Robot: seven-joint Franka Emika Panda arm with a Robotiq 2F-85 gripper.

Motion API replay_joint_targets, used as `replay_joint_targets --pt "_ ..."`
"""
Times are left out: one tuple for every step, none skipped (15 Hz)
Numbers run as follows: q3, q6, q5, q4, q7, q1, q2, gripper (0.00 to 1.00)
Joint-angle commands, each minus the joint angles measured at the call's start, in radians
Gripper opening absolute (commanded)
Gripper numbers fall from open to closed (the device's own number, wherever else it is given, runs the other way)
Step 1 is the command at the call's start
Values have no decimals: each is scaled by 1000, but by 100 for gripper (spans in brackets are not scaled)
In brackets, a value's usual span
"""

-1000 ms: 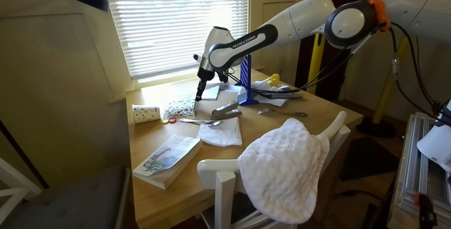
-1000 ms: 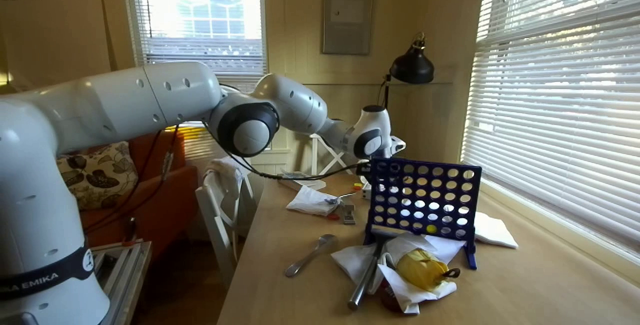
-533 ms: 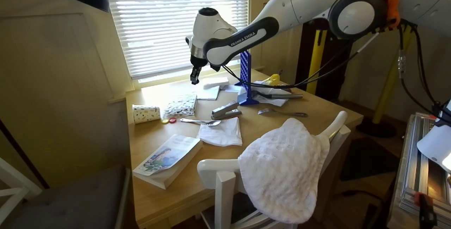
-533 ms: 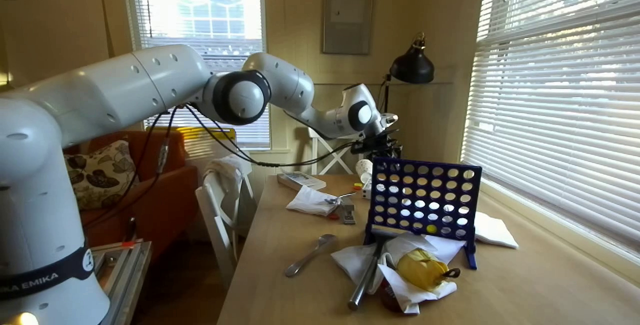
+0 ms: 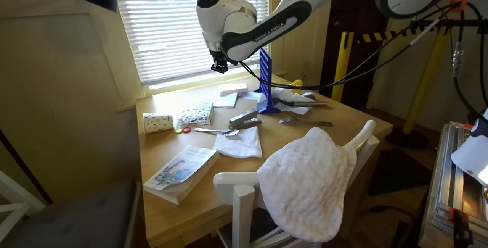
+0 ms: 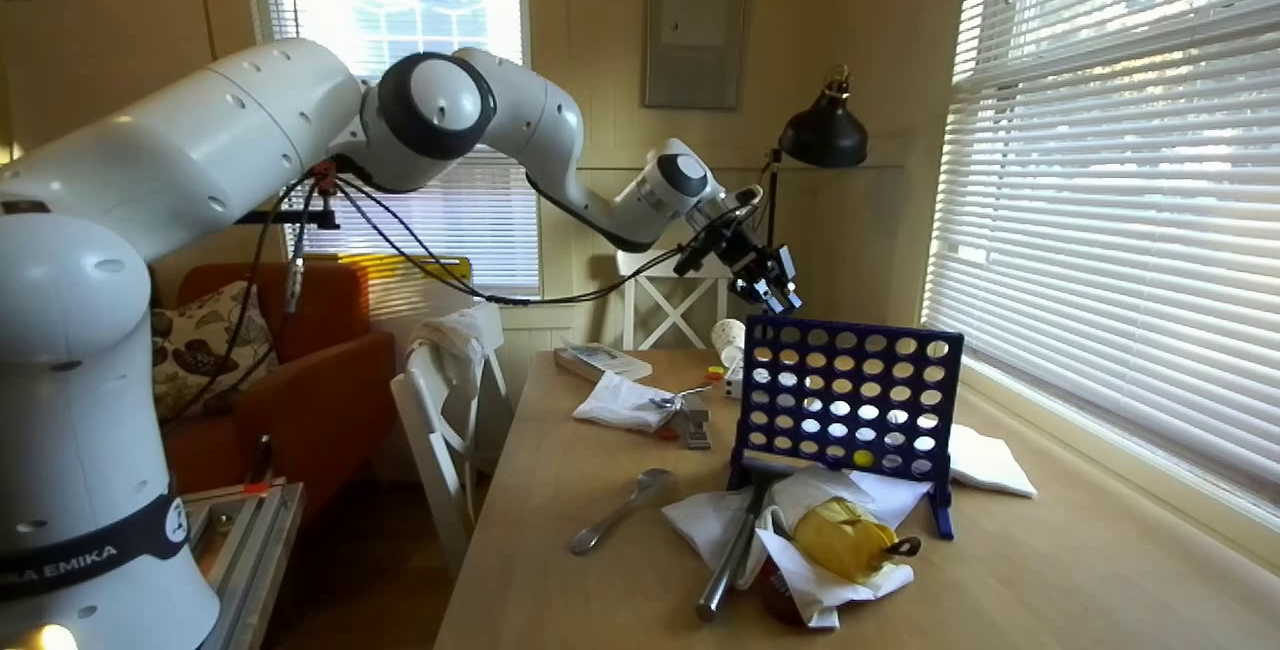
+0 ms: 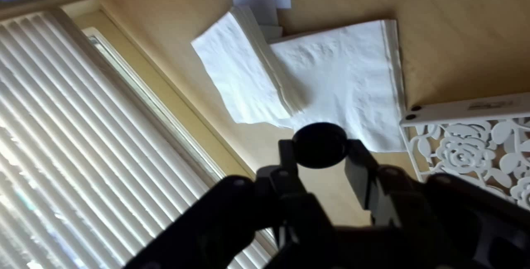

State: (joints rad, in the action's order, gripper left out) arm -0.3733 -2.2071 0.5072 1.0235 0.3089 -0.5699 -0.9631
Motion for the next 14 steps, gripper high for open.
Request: replay_joint_targets --pt "-114 126 100 236 195 -164 170 10" --pt "-143 164 118 279 252 -206 198 10" --pt "-170 206 129 314 299 -240 223 10" --pt "-195 248 139 344 346 -272 241 10" --pt "-219 289 145 372 390 -301 260 10" --pt "-242 328 147 396 429 -321 272 10" --pt "-265 374 150 419 467 -347 288 10" --pt "-287 408 149 439 505 -361 295 10" --pt "-312 441 151 459 545 -379 305 10" --pt "-217 498 234 462 625 -312 345 10" --pt "-210 531 264 467 676 -300 351 10" --pt "-180 571 300 473 738 -274 361 10" --pt "-149 610 329 461 788 -238 363 10" --pt "-111 657 351 448 840 -198 360 10"
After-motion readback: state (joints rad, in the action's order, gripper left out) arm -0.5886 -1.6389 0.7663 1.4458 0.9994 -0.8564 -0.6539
